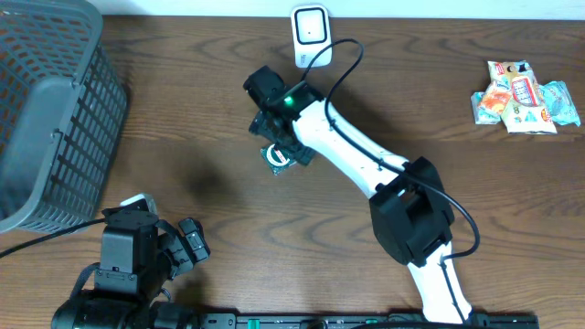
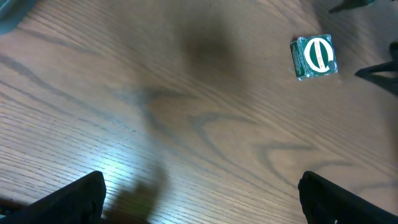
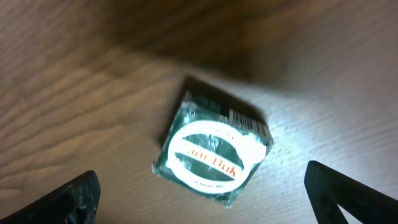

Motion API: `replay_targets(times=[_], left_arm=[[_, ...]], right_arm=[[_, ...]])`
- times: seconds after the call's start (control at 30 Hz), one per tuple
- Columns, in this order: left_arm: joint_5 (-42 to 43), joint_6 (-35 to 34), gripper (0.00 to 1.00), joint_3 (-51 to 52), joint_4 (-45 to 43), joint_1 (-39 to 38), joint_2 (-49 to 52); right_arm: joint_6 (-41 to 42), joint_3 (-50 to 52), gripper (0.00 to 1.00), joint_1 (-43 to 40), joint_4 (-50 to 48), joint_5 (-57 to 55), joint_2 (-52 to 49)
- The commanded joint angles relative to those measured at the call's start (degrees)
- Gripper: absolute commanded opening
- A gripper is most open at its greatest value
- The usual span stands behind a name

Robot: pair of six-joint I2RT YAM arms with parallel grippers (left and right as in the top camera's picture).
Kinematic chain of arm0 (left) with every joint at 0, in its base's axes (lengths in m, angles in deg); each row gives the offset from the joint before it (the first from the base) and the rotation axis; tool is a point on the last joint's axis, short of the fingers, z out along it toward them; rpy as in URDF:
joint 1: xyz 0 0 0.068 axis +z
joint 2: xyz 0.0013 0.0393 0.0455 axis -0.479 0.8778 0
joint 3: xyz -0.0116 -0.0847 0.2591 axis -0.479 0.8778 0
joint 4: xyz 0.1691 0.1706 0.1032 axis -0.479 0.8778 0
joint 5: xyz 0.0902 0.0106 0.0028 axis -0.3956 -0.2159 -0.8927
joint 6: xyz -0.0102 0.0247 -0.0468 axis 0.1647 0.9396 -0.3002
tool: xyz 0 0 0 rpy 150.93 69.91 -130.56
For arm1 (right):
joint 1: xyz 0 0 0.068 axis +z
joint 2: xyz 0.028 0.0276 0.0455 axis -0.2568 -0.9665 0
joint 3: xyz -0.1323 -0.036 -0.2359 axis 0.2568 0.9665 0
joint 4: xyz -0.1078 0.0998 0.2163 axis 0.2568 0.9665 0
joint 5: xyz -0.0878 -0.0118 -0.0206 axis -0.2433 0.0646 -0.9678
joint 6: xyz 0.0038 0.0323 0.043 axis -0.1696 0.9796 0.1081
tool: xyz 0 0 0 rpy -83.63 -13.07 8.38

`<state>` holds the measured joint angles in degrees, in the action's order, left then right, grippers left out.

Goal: Scan the item barcode

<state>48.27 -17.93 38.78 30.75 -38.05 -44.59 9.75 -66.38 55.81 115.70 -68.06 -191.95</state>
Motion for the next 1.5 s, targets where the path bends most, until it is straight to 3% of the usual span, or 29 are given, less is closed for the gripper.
replay_targets(times=[0.0,0.17,0.6,0.9,1.1,1.27,1.47], left_arm=[[-0.5,0.1,0.98,0.1,0.2,0.1,-0.2],[-0.5,0.1,0.98,0.1,0.2,0.1,-0.2],[-0.5,0.1,0.98,0.1,0.2,0.1,-0.2],[-0.5,0.1,0.98,0.1,0.2,0.1,-0.2],[-0.5,0.1,0.98,0.1,0.2,0.1,-0.2],[-0.5,0.1,0.98,0.1,0.2,0.1,-0.2],[-0.5,0.1,0.97,0.1,0.2,0.1,-0.2]], right_arm=[[5.9,1.9,0.99,1.6,-0.2,-1.8,0.0],[9.9,5.0,0.98,2.3,-1.2,-3.4,0.0],[9.7,12.0,0.97,2.7,-11.7,-3.5,0.0],[9.7,13.3,0.96,2.7,-12.9,-4.6,-0.1],[9.7,13.3,0.81,2.5,-11.4,-5.6,-0.9],[3.7,13.1,0.77,2.1,-12.4,-5.8,-0.7],[-13.1,12.8,0.63,0.5,-17.3,-4.9,-0.3]])
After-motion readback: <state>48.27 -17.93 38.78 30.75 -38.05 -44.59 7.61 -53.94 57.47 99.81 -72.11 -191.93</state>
